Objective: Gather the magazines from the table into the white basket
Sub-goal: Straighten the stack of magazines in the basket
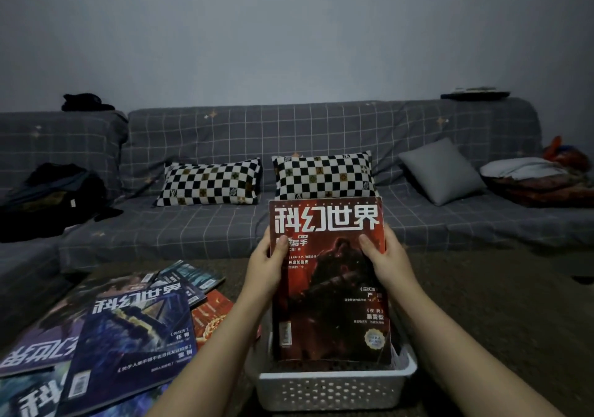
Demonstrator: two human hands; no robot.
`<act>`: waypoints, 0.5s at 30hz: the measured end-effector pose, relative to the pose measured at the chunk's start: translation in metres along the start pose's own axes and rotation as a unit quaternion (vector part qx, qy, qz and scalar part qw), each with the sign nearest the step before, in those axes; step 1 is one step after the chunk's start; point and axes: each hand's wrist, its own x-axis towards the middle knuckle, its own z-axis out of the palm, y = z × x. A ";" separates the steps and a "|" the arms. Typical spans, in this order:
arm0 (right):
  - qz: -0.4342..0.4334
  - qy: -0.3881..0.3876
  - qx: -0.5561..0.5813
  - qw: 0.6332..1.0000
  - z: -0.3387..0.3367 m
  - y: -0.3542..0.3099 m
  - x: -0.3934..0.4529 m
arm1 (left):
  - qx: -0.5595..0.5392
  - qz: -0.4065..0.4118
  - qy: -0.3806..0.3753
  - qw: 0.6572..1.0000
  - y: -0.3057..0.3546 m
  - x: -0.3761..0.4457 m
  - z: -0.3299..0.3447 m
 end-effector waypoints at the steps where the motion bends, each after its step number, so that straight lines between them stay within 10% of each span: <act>1: -0.012 0.000 0.005 1.000 0.001 0.001 -0.003 | -0.009 0.000 -0.002 1.000 0.000 -0.002 -0.001; 15: 0.039 -0.032 0.040 0.998 -0.002 0.018 -0.018 | -0.007 -0.003 0.000 1.000 -0.014 -0.014 0.009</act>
